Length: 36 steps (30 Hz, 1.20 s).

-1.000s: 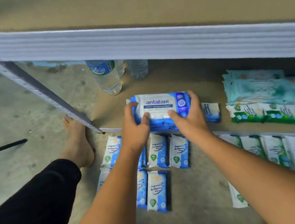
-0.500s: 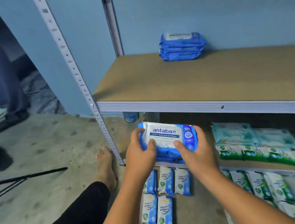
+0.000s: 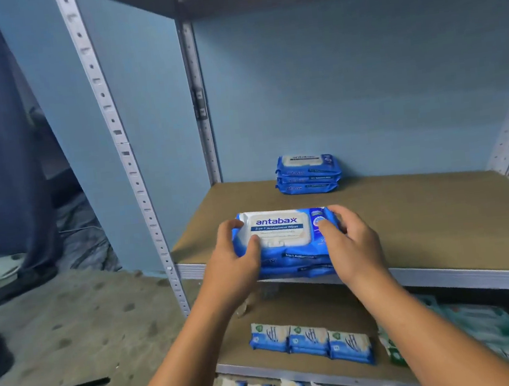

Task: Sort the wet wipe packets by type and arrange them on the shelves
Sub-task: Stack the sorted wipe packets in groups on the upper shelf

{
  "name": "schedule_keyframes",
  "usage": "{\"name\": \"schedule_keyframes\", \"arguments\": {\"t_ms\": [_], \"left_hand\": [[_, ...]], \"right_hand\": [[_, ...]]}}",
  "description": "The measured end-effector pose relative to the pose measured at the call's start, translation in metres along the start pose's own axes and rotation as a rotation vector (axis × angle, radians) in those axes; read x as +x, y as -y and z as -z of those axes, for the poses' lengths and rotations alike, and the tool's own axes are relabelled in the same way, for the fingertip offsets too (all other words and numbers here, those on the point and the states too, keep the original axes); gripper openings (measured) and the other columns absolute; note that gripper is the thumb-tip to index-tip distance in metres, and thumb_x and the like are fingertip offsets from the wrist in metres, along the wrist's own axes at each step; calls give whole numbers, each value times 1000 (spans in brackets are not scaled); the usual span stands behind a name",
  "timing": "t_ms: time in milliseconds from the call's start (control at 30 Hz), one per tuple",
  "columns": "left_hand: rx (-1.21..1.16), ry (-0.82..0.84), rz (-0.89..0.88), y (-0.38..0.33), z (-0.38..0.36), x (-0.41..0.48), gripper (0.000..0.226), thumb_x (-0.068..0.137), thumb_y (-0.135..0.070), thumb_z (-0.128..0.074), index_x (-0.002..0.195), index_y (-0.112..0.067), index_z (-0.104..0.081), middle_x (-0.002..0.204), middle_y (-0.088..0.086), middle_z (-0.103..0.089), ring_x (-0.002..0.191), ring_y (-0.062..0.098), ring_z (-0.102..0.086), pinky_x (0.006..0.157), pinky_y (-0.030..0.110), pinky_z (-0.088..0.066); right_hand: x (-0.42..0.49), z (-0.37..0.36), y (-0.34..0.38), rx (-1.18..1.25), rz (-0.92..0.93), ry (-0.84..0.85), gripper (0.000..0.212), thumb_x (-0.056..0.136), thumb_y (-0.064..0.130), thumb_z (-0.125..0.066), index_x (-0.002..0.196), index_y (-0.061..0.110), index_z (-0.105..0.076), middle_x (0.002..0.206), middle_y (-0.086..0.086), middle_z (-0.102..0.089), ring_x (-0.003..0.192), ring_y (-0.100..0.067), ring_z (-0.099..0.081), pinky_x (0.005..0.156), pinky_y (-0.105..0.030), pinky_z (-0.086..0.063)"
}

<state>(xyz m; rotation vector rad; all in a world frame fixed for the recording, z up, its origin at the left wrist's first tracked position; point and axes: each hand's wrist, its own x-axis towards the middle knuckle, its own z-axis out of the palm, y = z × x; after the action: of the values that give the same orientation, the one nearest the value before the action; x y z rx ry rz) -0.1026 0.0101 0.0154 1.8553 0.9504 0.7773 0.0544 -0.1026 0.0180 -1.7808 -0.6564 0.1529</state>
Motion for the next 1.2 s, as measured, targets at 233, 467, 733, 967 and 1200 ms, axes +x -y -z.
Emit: {"name": "schedule_keyframes", "arguments": {"t_ms": [233,467,733,967,1200], "left_hand": [[138,1,21,-8,-22,71,28,99,-42,-50,124,-44,-41,105,-7,-62,84,2,-59,64,26,-44],[288,76,98,15,-36,101,25,99,-46,-50,121,-41,-41,86,-4,-63,71,13,-60,58,28,-42],[426,-18,-37,38,-45,96,48,98,-49,-50,142,-29,-47,125,4,-64,114,26,-57,86,29,-41],[796,-26,-577,61,-42,69,61,88,-53,-56,142,-24,-55,150,6,-51,138,30,-45,109,45,-44],[804,15,-615,73,-45,79,69,71,-27,-88,135,-20,-63,139,8,-61,121,30,-62,97,42,-53]], "right_hand": [[75,-16,-15,-27,34,30,16,94,23,-57,103,36,-57,94,21,-63,91,-10,-63,77,-30,-49],[96,-44,-52,-119,-2,63,39,93,22,-55,132,23,-56,123,5,-62,108,-16,-60,97,-36,-50],[92,-45,-71,-376,23,116,45,101,39,-44,144,27,-48,132,-5,-55,121,-28,-51,102,-38,-42],[44,-29,-72,-856,504,219,67,84,41,-56,148,26,-45,153,5,-40,137,-28,-35,104,-53,-37],[57,-32,-73,-832,596,237,75,70,24,-87,139,16,-60,140,-1,-60,125,-22,-56,103,-34,-49]]}}
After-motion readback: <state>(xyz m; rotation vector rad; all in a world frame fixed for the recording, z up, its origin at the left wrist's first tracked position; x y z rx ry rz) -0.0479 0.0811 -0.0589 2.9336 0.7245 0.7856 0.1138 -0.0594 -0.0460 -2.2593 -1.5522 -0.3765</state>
